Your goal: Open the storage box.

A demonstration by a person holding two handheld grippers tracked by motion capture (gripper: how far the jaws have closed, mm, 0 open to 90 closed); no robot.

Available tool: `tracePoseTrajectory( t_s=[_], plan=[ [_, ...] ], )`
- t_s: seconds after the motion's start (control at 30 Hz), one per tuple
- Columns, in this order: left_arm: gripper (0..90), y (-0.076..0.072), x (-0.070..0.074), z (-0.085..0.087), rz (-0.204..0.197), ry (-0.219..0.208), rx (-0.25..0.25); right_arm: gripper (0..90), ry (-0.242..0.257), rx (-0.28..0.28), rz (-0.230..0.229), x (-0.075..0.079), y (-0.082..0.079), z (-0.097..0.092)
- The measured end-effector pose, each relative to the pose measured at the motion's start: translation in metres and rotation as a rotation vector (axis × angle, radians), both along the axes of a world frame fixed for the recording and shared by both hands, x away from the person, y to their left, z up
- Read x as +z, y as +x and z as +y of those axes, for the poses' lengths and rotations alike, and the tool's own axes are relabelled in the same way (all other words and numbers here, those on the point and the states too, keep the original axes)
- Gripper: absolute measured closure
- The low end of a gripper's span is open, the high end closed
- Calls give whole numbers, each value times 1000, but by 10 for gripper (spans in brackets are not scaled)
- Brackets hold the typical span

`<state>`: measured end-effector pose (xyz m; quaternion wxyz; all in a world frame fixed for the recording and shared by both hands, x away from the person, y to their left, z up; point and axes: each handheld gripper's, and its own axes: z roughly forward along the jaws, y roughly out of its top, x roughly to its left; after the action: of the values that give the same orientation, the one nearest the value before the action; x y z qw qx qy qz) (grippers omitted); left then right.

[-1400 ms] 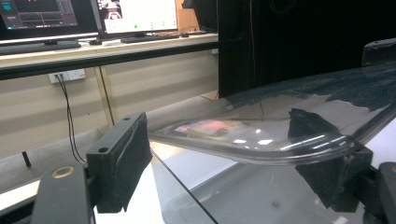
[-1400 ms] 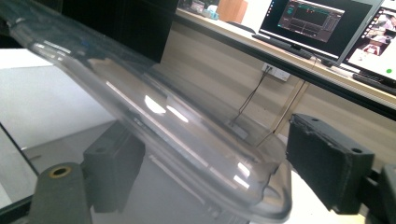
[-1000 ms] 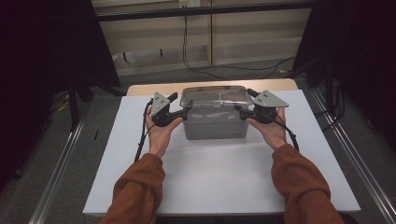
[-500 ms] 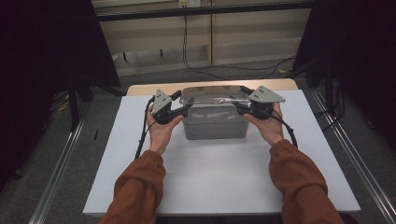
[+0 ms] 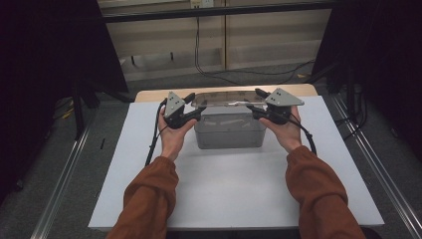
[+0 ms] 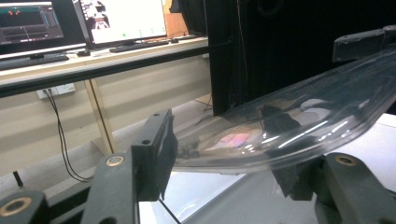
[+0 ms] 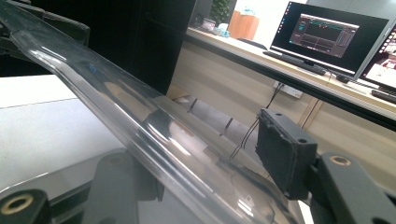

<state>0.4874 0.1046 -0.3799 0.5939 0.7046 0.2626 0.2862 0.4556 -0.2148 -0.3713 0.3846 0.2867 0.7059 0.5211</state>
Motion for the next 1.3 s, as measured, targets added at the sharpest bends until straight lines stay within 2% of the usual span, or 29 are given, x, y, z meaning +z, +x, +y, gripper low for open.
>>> tracePoseTrajectory(
  t_s=[0.27, 0.63, 0.73, 1.0, 1.3],
  plan=[
    [478, 5, 6, 1, -34, 34, -11, 455, 8, 5, -1, 6, 5, -1],
    [501, 11, 5, -2, -29, 46, -10, 456, 23, 0, 7, 4, 10, -4],
    [506, 15, 3, -1, -21, 35, -7, 456, 19, 3, 14, 5, 13, -5],
    [503, 20, 3, 2, -33, 38, 10, 454, 22, 1, 16, 8, 19, -3],
    [451, 27, -1, 1, -31, 47, 14, 450, 21, 3, 21, 6, 21, -3]
  ],
)
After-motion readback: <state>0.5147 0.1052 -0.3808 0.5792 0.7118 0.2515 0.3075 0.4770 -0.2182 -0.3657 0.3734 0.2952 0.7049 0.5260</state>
